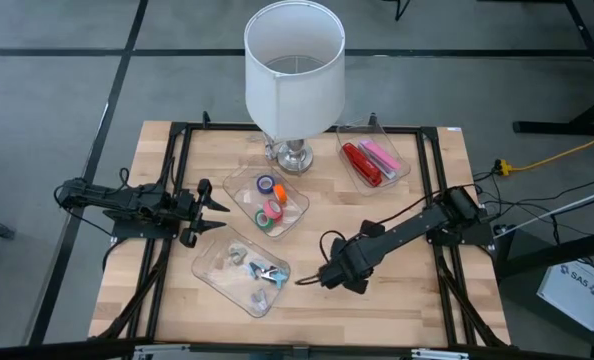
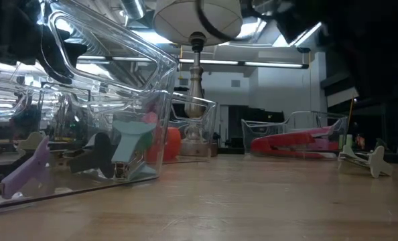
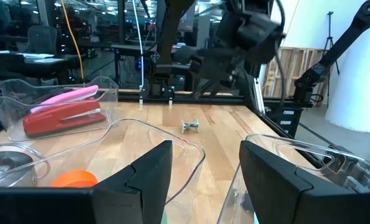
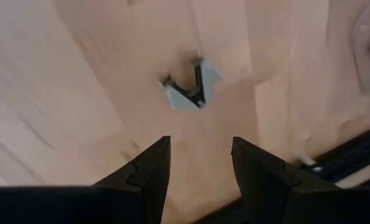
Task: Pick and place Stapler, Stapler remover, tape
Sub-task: Put the gray staple remover into the bottom transparent bin
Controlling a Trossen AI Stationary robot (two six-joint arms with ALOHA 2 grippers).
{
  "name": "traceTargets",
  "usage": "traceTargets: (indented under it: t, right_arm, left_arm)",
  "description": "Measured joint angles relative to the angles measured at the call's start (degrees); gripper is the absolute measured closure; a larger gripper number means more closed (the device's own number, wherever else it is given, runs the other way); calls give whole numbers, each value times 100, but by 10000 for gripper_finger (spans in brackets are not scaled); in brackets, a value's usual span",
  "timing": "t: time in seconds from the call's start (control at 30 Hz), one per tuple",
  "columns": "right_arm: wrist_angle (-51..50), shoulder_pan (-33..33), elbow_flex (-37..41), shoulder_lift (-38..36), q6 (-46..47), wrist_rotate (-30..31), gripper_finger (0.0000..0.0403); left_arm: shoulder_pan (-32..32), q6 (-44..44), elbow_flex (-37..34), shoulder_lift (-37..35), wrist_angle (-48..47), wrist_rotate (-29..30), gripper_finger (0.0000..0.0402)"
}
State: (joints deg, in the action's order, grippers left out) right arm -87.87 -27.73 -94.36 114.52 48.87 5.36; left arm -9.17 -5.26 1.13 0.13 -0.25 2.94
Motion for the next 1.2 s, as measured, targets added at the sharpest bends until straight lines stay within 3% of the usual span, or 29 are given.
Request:
traceTargets:
  t: [0.17,0.4,0.57,0.7,1.07,1.2]
  right_arm:
    - [193,-79,577,-142,-312,-51,231]
    - [1562,-102,1655,-646,-124,-862,231]
    - [2078,-100,2292,-981,-321,-912,231]
    - [2085,-100,2423,-1121,-646,-895,231]
    - [2182,-101,2424,-1130,-2536,-86,230]
    - [2360,-100,2424,-1130,-2681,-80,230]
  left_arm:
    - [-2,0,2,1,2,-2,217]
    - [-2,1,0,0,1,0,217]
    - [-2,2,2,1,0,0,217]
    - [0,2,2,-1,0,0,217]
    - [0,1,1,-1,0,-1,217]
    - [0,0,2,1,0,0,217]
